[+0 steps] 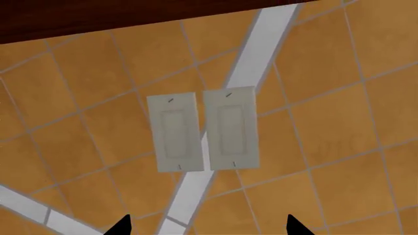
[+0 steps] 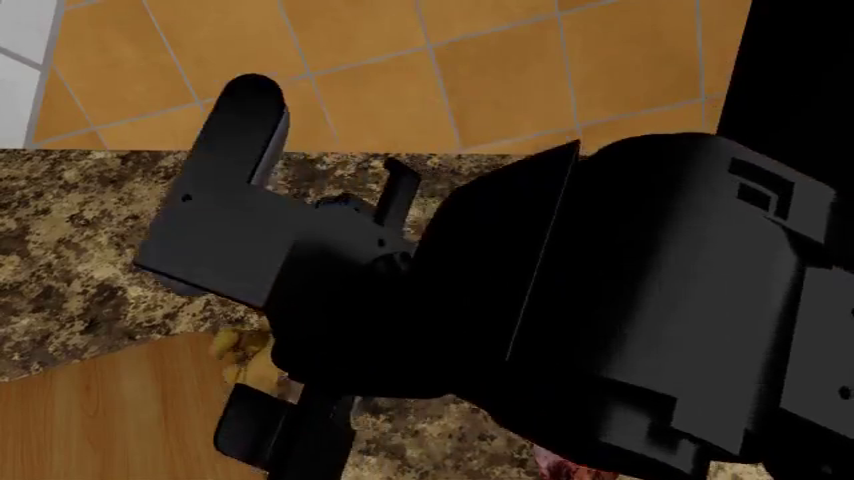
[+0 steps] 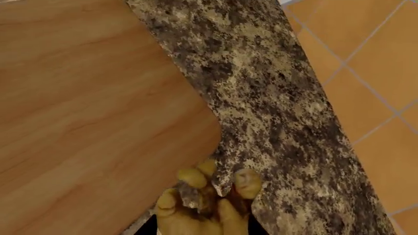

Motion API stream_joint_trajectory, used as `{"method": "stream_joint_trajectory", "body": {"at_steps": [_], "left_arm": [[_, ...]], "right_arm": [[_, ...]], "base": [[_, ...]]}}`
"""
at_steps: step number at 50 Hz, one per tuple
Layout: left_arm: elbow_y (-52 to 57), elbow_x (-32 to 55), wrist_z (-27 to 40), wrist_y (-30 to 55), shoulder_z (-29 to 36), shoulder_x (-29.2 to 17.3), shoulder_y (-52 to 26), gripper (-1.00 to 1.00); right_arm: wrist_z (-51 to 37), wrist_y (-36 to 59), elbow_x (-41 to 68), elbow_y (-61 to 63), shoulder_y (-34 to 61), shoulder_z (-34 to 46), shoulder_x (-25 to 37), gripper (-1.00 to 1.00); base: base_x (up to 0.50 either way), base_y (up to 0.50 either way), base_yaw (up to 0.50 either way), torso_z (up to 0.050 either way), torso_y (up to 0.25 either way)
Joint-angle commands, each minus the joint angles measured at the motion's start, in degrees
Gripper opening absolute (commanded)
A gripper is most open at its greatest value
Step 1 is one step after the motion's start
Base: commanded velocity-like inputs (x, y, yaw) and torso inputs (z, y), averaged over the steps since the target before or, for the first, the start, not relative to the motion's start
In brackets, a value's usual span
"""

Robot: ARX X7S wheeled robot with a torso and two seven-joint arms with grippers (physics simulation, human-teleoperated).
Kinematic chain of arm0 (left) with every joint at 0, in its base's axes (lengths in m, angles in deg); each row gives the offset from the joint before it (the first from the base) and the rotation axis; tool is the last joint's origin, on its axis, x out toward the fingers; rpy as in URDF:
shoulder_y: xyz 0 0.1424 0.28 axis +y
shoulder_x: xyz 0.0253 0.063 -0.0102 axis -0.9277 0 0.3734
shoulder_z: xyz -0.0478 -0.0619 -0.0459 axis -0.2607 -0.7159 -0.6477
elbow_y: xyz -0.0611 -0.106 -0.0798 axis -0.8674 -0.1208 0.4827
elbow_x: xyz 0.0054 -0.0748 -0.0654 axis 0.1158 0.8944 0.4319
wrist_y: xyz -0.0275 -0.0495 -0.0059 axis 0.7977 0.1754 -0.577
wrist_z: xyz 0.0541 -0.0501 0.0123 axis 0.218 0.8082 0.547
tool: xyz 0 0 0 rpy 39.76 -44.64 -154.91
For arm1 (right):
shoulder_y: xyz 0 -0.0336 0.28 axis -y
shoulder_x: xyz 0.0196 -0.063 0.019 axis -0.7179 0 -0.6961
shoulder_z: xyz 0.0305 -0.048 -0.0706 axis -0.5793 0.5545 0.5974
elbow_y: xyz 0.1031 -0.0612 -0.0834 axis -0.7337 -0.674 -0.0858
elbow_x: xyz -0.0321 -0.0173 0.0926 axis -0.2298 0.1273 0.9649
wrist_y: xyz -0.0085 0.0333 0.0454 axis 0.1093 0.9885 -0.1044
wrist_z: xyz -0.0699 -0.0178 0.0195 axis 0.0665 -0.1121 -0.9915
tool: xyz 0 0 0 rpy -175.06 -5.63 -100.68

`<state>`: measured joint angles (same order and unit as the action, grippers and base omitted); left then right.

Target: Clear the non-vegetable object off the cutting board and place the vegetables onto it.

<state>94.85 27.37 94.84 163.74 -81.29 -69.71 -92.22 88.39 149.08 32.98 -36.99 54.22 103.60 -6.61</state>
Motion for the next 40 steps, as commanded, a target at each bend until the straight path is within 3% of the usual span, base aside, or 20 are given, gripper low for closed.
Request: {"method": "stream_joint_trajectory", "body": {"at_steps": [1, 30, 40], "left_arm": [[-0.2, 1.3, -1.4, 0.2, -1.7, 0.9, -0.3, 1.0], [-1.1, 2.3, -1.0, -1.0, -2.2, -0.8, 0.0, 1.0], [-1.1, 2.7, -0.7, -0.9, -2.2, -1.3, -0.3, 1.0]], "right_arm": [[1.7, -0.4, -0.9, 0.6, 1.3, -2.2, -3.6, -1.0], [13.1, -13.7, -10.3, -16.3, -1.5, -0.8, -14.7, -1.0], [12.6, -14.7, -9.1, -16.9, -4.3, -0.9, -16.7, -1.0]], "base": [[0.0, 0.0, 0.0, 0.0, 0.0], [0.0, 0.0, 0.0, 0.0, 0.0], [0.0, 0.0, 0.0, 0.0, 0.0]]}}
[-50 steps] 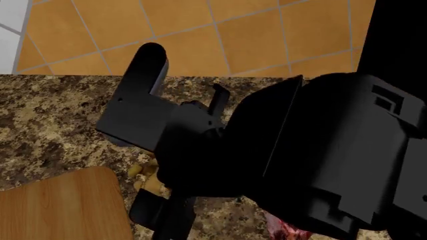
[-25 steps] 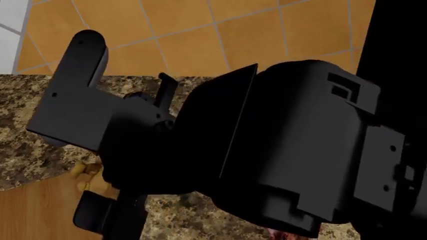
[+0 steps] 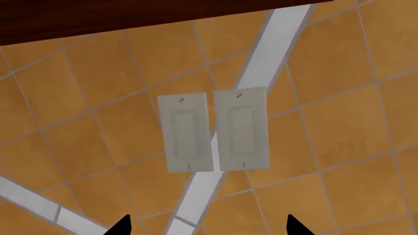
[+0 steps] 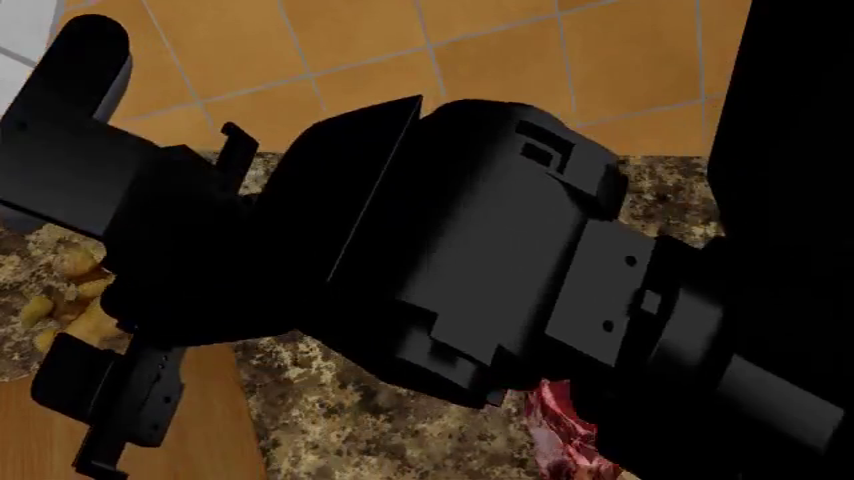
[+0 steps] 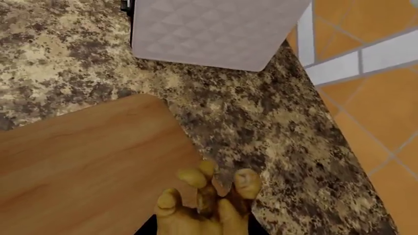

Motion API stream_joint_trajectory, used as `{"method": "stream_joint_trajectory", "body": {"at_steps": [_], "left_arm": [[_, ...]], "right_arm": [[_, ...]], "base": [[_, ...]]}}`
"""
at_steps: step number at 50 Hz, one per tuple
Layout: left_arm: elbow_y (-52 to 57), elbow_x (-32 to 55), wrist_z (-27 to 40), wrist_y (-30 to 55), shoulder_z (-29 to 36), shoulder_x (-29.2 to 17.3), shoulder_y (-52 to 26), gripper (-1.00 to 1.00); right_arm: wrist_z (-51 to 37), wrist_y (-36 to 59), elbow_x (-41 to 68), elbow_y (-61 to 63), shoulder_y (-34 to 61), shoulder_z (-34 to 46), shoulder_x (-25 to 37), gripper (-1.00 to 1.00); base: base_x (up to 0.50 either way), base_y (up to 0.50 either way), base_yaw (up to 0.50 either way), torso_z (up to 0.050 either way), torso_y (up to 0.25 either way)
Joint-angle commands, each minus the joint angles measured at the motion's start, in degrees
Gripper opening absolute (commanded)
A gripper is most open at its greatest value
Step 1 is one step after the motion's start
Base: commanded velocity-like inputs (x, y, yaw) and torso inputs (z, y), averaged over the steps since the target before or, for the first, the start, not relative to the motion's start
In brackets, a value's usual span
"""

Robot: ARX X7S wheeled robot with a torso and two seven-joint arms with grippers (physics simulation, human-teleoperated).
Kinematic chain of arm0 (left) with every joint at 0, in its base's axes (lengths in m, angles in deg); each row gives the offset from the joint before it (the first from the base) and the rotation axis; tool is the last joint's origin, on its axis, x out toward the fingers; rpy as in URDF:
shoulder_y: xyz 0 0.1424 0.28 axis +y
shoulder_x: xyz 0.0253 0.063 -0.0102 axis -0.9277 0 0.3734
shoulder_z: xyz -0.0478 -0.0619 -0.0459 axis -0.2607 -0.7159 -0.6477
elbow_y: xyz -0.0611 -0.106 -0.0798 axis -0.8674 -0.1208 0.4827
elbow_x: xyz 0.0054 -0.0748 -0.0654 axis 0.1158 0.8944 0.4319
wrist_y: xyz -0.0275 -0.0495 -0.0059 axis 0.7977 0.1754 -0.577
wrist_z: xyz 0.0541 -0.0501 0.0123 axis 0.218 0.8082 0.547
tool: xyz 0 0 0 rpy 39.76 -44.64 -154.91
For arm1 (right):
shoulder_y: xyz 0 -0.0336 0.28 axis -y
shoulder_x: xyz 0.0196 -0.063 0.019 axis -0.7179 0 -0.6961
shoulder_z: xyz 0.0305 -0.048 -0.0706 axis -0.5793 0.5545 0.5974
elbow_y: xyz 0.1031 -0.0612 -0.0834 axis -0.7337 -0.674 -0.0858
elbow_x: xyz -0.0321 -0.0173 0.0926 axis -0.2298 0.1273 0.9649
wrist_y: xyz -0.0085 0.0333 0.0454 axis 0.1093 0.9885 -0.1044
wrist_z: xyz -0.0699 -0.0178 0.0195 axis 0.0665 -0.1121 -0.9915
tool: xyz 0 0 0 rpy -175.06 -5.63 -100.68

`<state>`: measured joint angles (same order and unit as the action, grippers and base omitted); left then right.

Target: Clear the non-vegetable object off the cutting board and place the vegetables onto it.

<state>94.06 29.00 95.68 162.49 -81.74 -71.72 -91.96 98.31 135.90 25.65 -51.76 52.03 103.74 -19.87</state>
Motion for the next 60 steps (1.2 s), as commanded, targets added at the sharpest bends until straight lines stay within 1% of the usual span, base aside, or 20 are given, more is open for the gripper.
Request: {"method": "stream_joint_trajectory", "body": {"at_steps": [1, 11, 22, 23, 28, 34, 38, 44, 49, 54, 55, 58, 60], "left_arm": [[-0.2, 1.1, -1.5, 0.3, -1.8, 0.7, -0.5, 1.0], [-0.1, 1.7, -0.9, 0.6, -1.9, 0.8, -0.6, 1.0], [0.0, 2.3, -0.6, 0.5, -2.3, 0.5, -0.2, 1.0], [0.1, 2.4, -0.5, 0.6, -2.3, 0.5, -0.3, 1.0], [0.0, 2.6, -0.4, 0.4, -2.2, 0.4, -0.3, 1.0], [-0.2, 2.8, -0.1, 0.2, -2.1, 0.4, 0.0, 1.0], [-0.2, 3.1, 0.1, 0.4, -1.9, 0.5, -0.7, 1.0], [-0.1, 3.5, 0.5, 0.5, -1.9, 0.8, -0.9, 1.0], [-0.7, 3.5, 0.6, 0.5, -1.5, 0.6, -1.8, 1.0], [-0.8, 3.8, 0.8, 0.3, -1.4, 0.8, -1.8, 1.0], [-0.5, 4.1, 1.0, 0.8, -1.4, 1.0, -2.2, 1.0], [-0.1, 4.6, 1.3, 1.5, -1.8, 1.1, -2.7, 1.0], [0.1, 4.9, 1.5, 1.8, -2.1, 1.2, -2.4, 1.0]], "right_arm": [[2.6, -1.5, -1.6, -1.9, -2.6, -0.9, -3.6, -1.0], [2.1, -0.8, -0.6, -0.2, -4.6, 0.4, -3.9, -1.0], [1.6, -1.5, -2.0, -1.9, -5.7, 1.5, -4.5, -1.0], [0.6, -1.7, -2.7, -2.3, -5.5, 1.5, -4.6, 1.0], [-0.7, -1.5, -2.6, -2.1, -5.0, 1.0, -4.4, 1.0], [-4.6, 0.8, -1.4, 4.3, -2.9, 0.1, -2.1, 1.0], [-9.0, 3.9, 3.1, 8.2, -0.9, -2.9, -0.2, 1.0], [-15.4, 6.4, 8.4, 12.2, -0.8, -6.1, 3.1, 1.0], [-21.5, 9.7, 15.8, 15.3, 0.6, -9.3, 6.9, 1.0], [-25.2, 12.7, 18.6, 16.2, 1.7, -8.9, 9.2, 1.0], [-26.9, 13.8, 21.2, 16.2, 2.5, -9.4, 9.8, 1.0], [-29.2, 14.7, 23.6, 16.9, 3.1, -9.6, 10.7, 1.0], [-32.6, 15.2, 26.9, 18.3, 3.2, -10.0, 12.1, 1.0]], "base": [[0.0, 0.0, 0.0, 0.0, 0.0], [0.0, 0.0, 0.0, 0.0, 0.0], [0.0, 0.0, 0.0, 0.0, 0.0], [0.0, 0.0, 0.0, 0.0, 0.0], [0.0, 0.0, 0.0, 0.0, 0.0], [0.0, 0.0, 0.0, 0.0, 0.0], [0.0, 0.0, 0.0, 0.0, 0.0], [0.0, 0.0, 0.0, 0.0, 0.0], [0.0, 0.0, 0.0, 0.0, 0.0], [0.0, 0.0, 0.0, 0.0, 0.0], [0.0, 0.0, 0.0, 0.0, 0.0], [0.0, 0.0, 0.0, 0.0, 0.0], [0.0, 0.0, 0.0, 0.0, 0.0]]}}
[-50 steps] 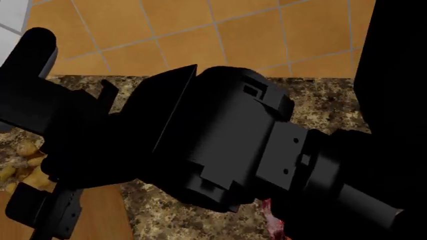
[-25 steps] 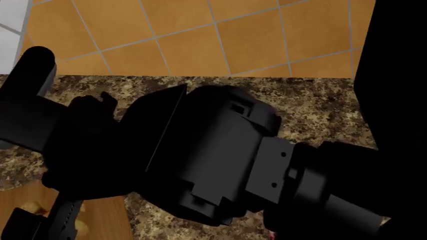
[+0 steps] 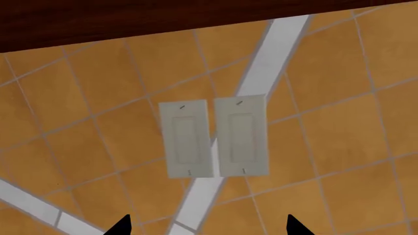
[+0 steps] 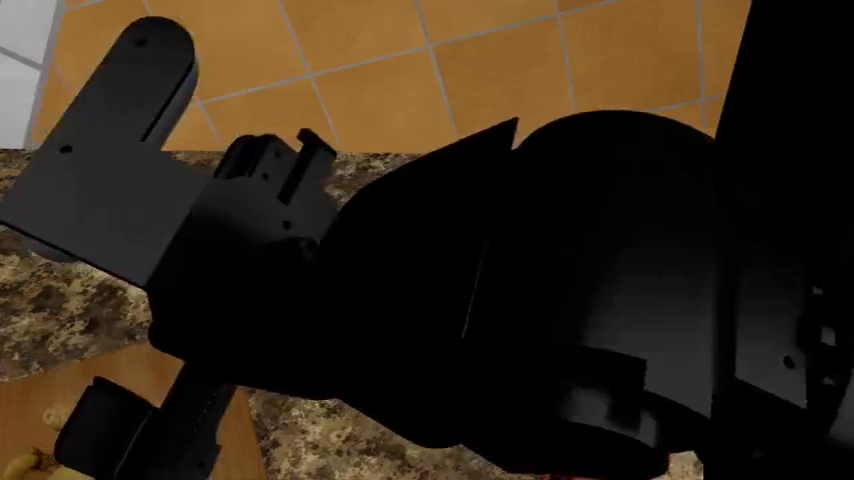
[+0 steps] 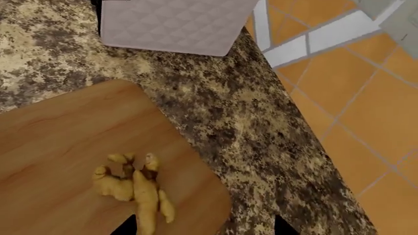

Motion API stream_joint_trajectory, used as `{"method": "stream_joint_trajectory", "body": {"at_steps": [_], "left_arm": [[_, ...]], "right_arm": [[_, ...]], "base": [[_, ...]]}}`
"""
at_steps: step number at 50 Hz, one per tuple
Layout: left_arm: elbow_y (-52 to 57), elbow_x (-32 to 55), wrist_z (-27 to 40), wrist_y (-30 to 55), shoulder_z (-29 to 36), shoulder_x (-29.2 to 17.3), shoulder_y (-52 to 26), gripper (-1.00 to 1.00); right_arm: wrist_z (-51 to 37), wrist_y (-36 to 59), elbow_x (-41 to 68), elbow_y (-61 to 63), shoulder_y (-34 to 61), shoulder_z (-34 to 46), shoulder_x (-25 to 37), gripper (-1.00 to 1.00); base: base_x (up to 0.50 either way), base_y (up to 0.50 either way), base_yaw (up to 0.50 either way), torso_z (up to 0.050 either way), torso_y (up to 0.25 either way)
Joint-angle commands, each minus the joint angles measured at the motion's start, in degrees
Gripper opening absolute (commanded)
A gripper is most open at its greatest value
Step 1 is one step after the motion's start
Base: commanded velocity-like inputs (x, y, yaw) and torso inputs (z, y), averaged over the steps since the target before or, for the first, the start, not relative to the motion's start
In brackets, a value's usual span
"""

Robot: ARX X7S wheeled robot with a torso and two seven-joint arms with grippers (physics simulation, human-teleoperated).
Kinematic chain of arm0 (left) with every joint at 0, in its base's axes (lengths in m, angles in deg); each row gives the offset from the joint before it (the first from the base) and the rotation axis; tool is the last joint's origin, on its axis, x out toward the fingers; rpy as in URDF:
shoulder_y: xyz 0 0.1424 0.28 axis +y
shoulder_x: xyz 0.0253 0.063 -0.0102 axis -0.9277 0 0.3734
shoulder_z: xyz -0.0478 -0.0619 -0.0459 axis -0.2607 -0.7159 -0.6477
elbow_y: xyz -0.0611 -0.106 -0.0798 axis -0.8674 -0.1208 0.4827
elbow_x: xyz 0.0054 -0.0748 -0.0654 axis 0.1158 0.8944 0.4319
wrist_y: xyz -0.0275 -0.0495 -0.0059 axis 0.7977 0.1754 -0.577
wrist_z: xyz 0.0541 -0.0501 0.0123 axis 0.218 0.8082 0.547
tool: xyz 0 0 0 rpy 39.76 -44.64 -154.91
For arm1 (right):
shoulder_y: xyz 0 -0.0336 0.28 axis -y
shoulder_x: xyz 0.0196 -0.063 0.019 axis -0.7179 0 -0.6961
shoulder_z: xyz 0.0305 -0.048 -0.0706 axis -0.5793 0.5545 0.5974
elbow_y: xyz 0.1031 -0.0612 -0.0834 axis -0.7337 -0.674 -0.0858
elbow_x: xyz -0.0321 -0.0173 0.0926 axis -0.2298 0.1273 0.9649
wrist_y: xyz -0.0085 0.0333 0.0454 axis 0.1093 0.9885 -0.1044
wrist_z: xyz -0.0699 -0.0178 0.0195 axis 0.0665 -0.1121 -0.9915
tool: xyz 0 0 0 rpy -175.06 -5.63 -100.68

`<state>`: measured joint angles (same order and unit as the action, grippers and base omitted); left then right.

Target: Clear the non-vegetable object off the cutting board and place the vegetables onto it.

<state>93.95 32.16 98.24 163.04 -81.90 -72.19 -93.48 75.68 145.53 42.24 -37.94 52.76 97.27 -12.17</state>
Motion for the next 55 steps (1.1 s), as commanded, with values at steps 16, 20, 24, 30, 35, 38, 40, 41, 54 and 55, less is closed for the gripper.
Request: {"method": "stream_joint_trajectory", "body": {"at_steps": [16, 20, 24, 30, 35, 38, 40, 41, 54, 55], "left_arm": [[0.7, 3.4, -0.1, 1.8, -1.9, 1.4, -1.8, 1.0], [0.9, 4.2, 0.2, 1.9, -2.7, 1.2, -1.7, 1.0], [1.0, 4.7, 0.3, 2.0, -2.8, 0.7, -1.8, 1.0], [1.5, 5.6, 1.0, 2.5, -3.5, 0.7, -1.9, 1.0], [1.8, 6.4, 1.8, 3.3, -3.4, 0.9, -2.9, 1.0], [1.5, 6.7, 2.0, 3.3, -3.0, 0.7, -3.4, 1.0], [1.4, 6.9, 2.3, 3.4, -2.9, 0.7, -3.7, 1.0], [1.4, 7.1, 2.4, 3.5, -2.9, 0.7, -3.9, 1.0], [1.4, 9.5, 4.6, 5.1, -3.3, 0.7, -5.2, 1.0], [1.4, 9.6, 4.6, 4.9, -3.2, 0.6, -5.1, 1.0]], "right_arm": [[-29.4, 3.4, 35.0, 12.9, 6.4, -3.2, 17.7, 1.0], [-33.7, 0.7, 40.3, 15.6, 7.3, -2.9, 20.1, 1.0], [-38.1, -2.5, 45.0, 19.0, 7.4, -2.2, 22.8, 1.0], [-43.5, -4.2, 52.4, 20.8, 10.5, -0.2, 26.5, 1.0], [-45.8, -3.3, 55.3, 21.4, 12.5, 1.3, 27.7, 1.0], [-46.7, -3.0, 57.1, 21.7, 13.5, 2.2, 28.2, 1.0], [-46.9, -2.8, 58.1, 21.5, 14.1, 2.5, 28.5, 1.0], [-47.1, -2.6, 58.4, 21.6, 14.4, 2.6, 28.7, 1.0], [-48.0, -1.3, 65.1, 24.2, 18.1, 4.1, 29.3, 1.0], [-48.3, -1.2, 66.1, 24.5, 18.7, 4.4, 29.4, 1.0]], "base": [[0.0, 0.0, 0.0, 0.0, 0.0], [0.0, 0.0, 0.0, 0.0, 0.0], [0.0, 0.0, 0.0, 0.0, 0.0], [0.0, 0.0, 0.0, 0.0, 0.0], [0.0, 0.0, 0.0, 0.0, 0.0], [0.0, 0.0, 0.0, 0.0, 0.0], [0.0, 0.0, 0.0, 0.0, 0.0], [0.0, 0.0, 0.0, 0.0, 0.0], [0.0, 0.0, 0.0, 0.0, 0.0], [0.0, 0.0, 0.0, 0.0, 0.0]]}}
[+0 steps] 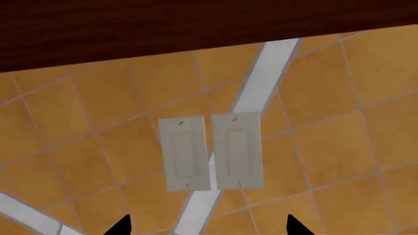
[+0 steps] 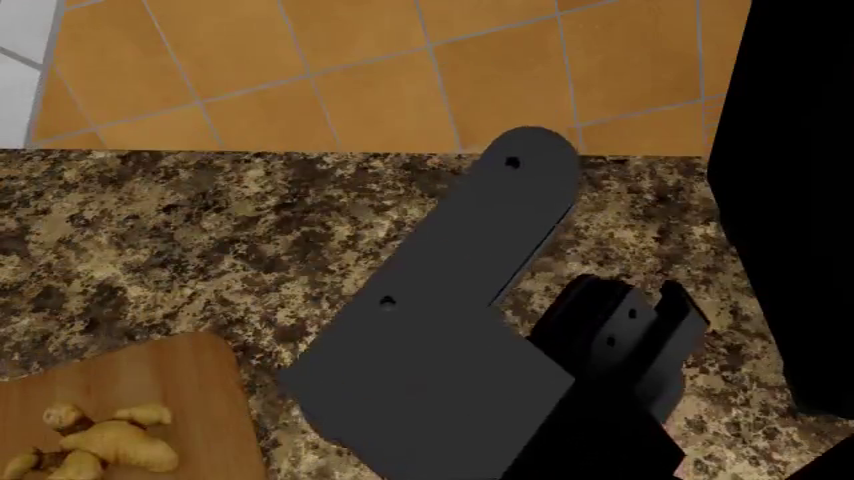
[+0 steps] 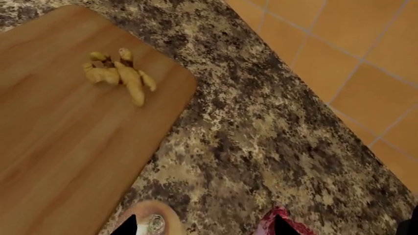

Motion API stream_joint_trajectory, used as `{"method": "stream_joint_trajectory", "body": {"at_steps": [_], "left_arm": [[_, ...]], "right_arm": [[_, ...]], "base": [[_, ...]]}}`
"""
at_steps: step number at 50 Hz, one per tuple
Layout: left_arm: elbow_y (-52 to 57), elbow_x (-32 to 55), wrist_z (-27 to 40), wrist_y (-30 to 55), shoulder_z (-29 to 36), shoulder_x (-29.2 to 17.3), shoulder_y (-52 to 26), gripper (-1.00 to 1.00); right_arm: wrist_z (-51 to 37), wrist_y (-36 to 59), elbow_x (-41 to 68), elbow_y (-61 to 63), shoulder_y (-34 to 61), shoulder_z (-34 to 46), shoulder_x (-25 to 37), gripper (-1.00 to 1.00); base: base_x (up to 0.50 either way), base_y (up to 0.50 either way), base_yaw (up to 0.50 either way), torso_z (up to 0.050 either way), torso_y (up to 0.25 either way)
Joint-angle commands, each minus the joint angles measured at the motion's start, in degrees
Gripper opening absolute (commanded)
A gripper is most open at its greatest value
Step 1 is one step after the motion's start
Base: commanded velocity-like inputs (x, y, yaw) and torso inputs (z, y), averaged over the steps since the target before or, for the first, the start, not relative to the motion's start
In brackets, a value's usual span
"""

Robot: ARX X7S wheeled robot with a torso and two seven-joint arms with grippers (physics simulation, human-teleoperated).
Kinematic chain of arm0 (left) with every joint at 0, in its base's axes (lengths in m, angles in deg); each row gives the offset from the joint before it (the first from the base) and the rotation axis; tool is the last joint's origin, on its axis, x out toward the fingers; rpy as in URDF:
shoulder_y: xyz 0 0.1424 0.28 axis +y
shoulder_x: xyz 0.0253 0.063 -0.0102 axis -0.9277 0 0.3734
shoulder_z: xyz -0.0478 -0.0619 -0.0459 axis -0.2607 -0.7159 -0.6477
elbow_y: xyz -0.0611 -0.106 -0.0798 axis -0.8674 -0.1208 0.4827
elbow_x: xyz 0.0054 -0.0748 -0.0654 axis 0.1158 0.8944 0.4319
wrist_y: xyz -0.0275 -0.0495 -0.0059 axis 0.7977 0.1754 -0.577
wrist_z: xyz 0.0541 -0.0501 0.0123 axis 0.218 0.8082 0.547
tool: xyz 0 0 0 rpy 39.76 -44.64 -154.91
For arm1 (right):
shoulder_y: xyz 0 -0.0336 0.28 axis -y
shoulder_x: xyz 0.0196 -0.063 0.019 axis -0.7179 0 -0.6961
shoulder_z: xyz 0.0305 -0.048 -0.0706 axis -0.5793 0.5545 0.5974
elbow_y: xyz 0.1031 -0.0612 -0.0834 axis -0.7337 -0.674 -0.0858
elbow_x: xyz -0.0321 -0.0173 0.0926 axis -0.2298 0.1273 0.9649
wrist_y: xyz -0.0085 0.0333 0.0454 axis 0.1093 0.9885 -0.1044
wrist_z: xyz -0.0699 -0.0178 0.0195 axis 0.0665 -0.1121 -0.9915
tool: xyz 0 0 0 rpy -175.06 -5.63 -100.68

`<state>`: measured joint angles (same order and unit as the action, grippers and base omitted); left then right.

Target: Clear the non-vegetable object off the cutting board and place the vegetables onto it.

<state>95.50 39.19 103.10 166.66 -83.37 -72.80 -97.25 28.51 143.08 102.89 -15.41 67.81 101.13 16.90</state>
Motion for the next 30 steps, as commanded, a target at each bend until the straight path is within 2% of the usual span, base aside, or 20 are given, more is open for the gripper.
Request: {"method": "stream_joint_trajectory", "body": {"at_steps": [1, 7, 30], "left_arm": [[-0.2, 2.7, -0.2, 1.1, -1.5, 1.1, -1.3, 1.0], [-0.3, 3.3, 0.2, 0.2, -1.3, 0.8, -0.6, 1.0], [-0.9, 5.6, 1.9, -1.3, -0.1, -1.2, -0.9, 1.0]], "right_arm": [[-1.2, 1.2, 5.7, 2.0, 3.8, 0.6, 0.4, 1.0], [-0.2, 1.0, 5.6, 3.3, 2.8, 0.1, 0.2, 1.0], [9.8, 0.3, -10.9, 2.7, -14.2, -3.3, 0.7, 1.0]], "base": [[0.0, 0.0, 0.0, 0.0, 0.0], [0.0, 0.0, 0.0, 0.0, 0.0], [0.0, 0.0, 0.0, 0.0, 0.0]]}}
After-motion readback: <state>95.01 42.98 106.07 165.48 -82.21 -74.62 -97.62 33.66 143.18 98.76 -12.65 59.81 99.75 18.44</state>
